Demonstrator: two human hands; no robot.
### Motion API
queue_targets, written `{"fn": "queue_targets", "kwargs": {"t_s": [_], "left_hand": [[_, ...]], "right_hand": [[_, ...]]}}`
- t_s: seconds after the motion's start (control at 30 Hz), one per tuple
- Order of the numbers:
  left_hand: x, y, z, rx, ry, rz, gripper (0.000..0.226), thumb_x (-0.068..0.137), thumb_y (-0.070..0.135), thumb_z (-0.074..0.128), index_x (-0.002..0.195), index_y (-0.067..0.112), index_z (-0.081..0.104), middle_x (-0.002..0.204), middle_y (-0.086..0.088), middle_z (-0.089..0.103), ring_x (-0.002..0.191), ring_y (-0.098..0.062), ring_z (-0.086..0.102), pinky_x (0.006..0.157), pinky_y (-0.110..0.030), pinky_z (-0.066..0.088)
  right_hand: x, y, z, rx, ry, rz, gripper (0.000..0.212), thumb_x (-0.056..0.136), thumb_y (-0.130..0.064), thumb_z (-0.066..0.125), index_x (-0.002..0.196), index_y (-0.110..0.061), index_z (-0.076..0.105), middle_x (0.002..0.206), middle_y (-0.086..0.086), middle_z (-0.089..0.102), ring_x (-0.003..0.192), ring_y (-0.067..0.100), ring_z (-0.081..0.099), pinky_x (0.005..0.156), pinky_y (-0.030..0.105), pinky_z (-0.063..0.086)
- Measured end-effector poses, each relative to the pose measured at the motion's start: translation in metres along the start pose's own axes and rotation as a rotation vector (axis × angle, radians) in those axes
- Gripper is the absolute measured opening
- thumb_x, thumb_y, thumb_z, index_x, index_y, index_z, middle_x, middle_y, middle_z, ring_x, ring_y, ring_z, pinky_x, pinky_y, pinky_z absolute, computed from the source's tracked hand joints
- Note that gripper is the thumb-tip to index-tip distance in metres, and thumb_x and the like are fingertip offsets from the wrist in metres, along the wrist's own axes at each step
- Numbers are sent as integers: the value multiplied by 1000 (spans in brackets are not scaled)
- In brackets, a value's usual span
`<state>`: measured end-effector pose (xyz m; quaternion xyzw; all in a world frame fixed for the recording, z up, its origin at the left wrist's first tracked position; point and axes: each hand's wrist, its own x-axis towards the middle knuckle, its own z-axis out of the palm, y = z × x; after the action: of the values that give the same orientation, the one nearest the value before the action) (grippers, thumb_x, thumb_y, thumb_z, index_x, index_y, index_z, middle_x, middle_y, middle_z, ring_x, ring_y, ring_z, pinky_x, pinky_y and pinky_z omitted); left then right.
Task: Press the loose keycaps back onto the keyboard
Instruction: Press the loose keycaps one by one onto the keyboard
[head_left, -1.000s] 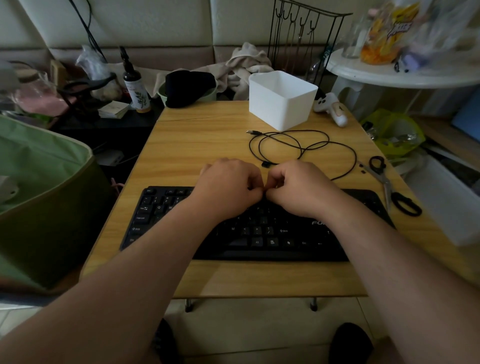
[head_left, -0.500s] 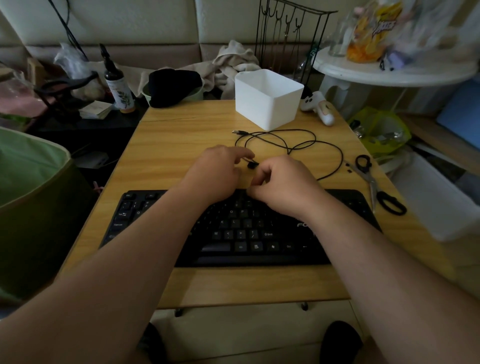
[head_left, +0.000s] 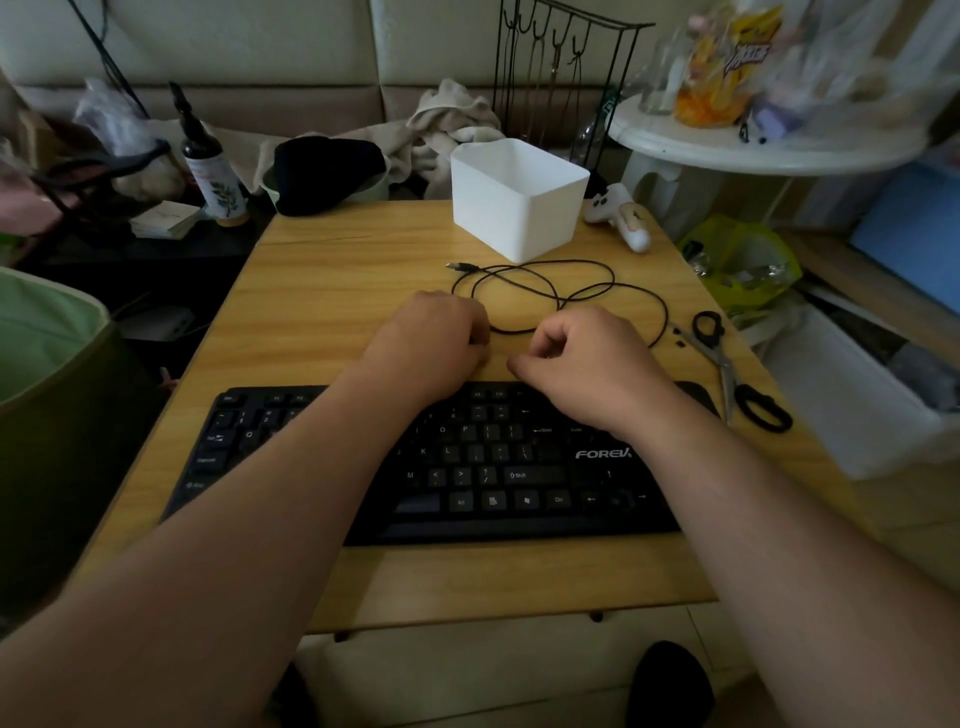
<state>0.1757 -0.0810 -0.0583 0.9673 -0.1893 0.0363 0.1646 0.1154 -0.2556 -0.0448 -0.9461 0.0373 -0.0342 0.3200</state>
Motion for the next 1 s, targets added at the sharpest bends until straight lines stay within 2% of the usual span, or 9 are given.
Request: {"fn": "queue_targets", "kwargs": {"t_s": [0.13, 0.2, 0.27, 0.37, 0.5, 0.6, 0.7, 0.87, 1.0], "left_hand": [[-4, 1, -1, -10, 31, -65, 9, 93, 27, 65, 101, 28, 70, 102, -1, 71, 99, -23, 65, 82, -36, 56], [-7, 0, -6, -116, 42, -104, 11, 92, 28, 68, 103, 29, 69, 98, 4, 74, 93, -18, 66, 77, -31, 53], [-10, 2, -13, -380, 35, -169, 10, 93, 28, 70, 103, 28, 71, 91, 8, 76, 77, -10, 66, 66, -26, 48], [-21, 13, -26, -885, -13, -254, 7, 98, 21, 69, 103, 23, 74, 85, 6, 78, 70, -5, 66, 65, -26, 52], [-39, 27, -33, -1288, -99, -302, 11, 102, 10, 63, 103, 11, 73, 86, -2, 74, 74, -9, 64, 68, -25, 49], [-47, 33, -35, -1344, -78, -304, 12, 102, 10, 62, 98, 13, 73, 82, 0, 71, 74, -9, 63, 68, -25, 48], [-50, 34, -37, -1362, -78, -289, 15, 101, 9, 63, 95, 16, 74, 84, 0, 73, 77, -10, 64, 71, -25, 48], [-55, 33, -37, -1354, -121, -234, 17, 99, 6, 66, 108, 15, 76, 95, -4, 75, 85, -12, 68, 71, -23, 51], [-58, 32, -39, -1383, -129, -245, 20, 101, 5, 62, 109, 15, 77, 95, -3, 76, 83, -11, 68, 71, -23, 52]], "right_hand": [[-4, 2, -2, -70, -27, -29, 24, 85, -48, 74, 71, -30, 67, 76, -14, 64, 79, 12, 60, 84, 46, 55], [-5, 4, -3, -60, -12, -70, 17, 86, -46, 75, 78, -32, 69, 76, -13, 62, 76, 11, 59, 76, 38, 53], [-6, 5, -5, -12, 43, -152, 11, 87, -39, 76, 97, -37, 73, 82, -11, 60, 75, 7, 55, 66, 28, 45], [-8, 6, -7, 76, 164, -275, 42, 88, -31, 79, 126, -42, 67, 95, -14, 58, 77, 0, 51, 68, 20, 40], [-12, 2, -6, 159, 276, -390, 36, 86, -24, 81, 117, -41, 73, 92, -18, 61, 79, 2, 56, 69, 14, 43], [-17, -1, -6, 167, 319, -445, 32, 87, -20, 80, 115, -34, 77, 93, -14, 64, 79, 6, 58, 68, 16, 46], [-22, -3, -7, 174, 370, -478, 30, 87, -17, 81, 114, -27, 78, 92, -11, 66, 79, 0, 57, 67, 6, 39], [-27, -3, -8, 178, 430, -498, 26, 85, -15, 83, 109, -24, 79, 89, -11, 64, 78, -5, 57, 66, 4, 38], [-28, -3, -8, 168, 436, -498, 25, 84, -17, 83, 108, -24, 79, 88, -15, 62, 79, -5, 57, 66, 4, 38]]}}
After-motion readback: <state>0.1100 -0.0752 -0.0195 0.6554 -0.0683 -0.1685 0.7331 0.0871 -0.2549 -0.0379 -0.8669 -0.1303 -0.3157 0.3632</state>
